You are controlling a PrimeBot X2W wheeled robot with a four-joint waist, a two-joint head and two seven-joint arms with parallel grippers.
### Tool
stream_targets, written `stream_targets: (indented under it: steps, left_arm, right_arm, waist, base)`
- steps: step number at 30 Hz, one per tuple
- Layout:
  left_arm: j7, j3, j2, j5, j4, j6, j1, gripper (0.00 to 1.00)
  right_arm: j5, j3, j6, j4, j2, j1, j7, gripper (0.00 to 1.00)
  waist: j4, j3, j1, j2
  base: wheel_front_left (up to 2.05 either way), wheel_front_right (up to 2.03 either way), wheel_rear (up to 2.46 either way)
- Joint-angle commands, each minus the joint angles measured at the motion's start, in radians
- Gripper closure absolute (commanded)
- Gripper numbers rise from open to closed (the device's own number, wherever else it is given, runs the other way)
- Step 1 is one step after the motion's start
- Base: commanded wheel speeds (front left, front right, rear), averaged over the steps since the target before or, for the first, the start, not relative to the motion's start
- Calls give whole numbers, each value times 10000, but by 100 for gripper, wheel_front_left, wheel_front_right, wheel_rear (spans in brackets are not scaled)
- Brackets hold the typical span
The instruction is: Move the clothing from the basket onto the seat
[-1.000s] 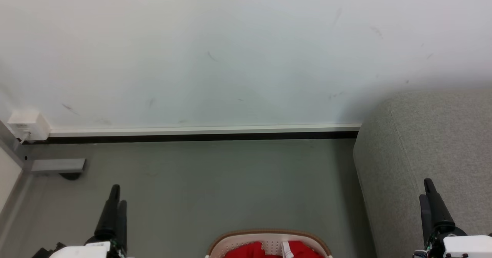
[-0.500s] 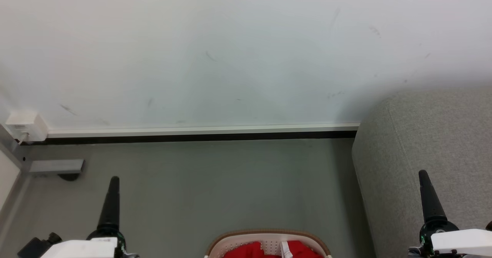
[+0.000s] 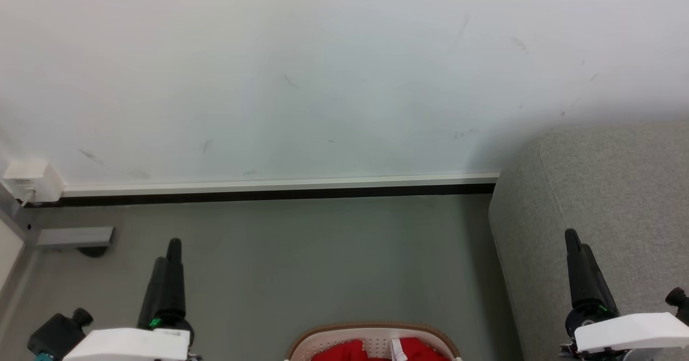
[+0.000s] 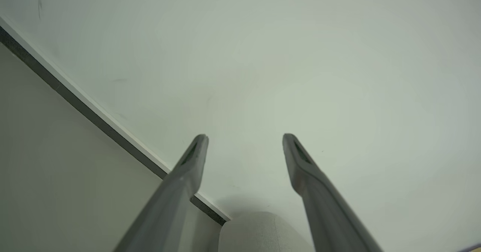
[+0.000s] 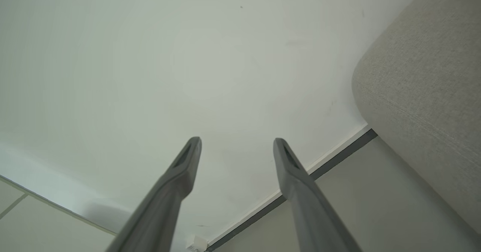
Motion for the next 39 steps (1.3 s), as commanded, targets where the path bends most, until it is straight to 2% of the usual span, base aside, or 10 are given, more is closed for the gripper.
stream_targets:
  steps: [1,16,27,39]
  left_arm:
    - [-133,-95,72,692,-267,94,41,0]
    - [-583,-581,85,3859,-208,872,213,0]
    - [-852,-751,92,5339,-119,1414,244,0]
    - [-1152,-947,102,6635,-132,1674,287,0]
  right_arm:
    - [-572,89,-8,-197,-121,-255,-136,0]
    - [-3296,531,-10,-195,-321,-298,-590,0]
    - [-4935,475,-12,153,-265,-319,-856,0]
    - [-6285,570,-14,309,-134,-362,-1156,0]
  waist:
    - [-16,-7,0,0]
    - [-81,-71,0,0]
    - [-90,-96,0,0]
    - [-126,-135,0,0]
  base:
    - [0,0,0]
    - [0,0,0]
    - [0,0,0]
    - [0,0,0]
